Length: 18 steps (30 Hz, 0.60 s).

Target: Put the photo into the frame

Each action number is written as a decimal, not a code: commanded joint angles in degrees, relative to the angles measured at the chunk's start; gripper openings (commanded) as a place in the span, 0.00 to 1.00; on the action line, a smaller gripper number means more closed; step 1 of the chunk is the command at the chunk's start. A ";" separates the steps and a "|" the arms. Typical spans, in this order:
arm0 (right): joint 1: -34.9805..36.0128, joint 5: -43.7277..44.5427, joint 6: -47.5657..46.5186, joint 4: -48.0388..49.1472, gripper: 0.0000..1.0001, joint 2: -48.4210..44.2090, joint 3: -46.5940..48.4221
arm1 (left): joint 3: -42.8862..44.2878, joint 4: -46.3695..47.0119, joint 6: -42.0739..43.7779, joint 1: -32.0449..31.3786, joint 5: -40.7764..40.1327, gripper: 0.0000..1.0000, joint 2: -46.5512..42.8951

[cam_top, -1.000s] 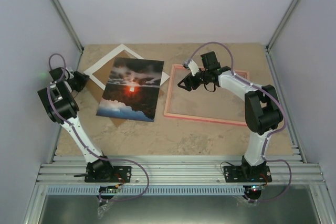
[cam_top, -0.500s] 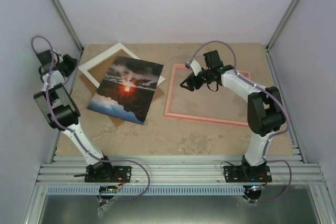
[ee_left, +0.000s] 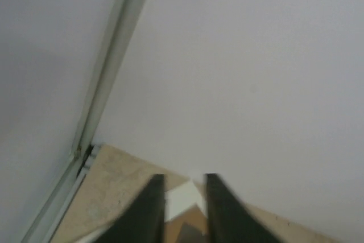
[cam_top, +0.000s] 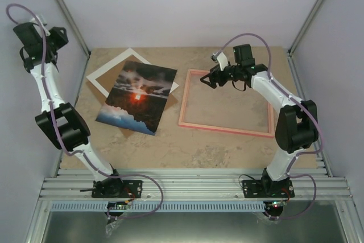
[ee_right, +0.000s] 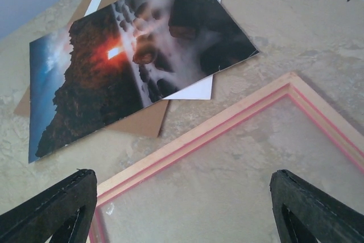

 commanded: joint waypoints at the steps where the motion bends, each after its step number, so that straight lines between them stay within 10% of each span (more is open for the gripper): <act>1: -0.33 -2.54 1.50 -0.09 0.84 -0.76 0.80 | -6.76 -10.29 4.98 -1.22 2.70 0.37 2.69; 7: -0.33 -2.64 1.57 0.16 0.84 -0.45 -0.35 | -16.25 -6.06 5.08 -1.29 4.28 0.64 6.07; 18: -0.24 -1.69 0.53 -0.63 0.84 1.67 0.48 | -14.15 -3.85 -3.52 -1.15 2.25 0.67 18.11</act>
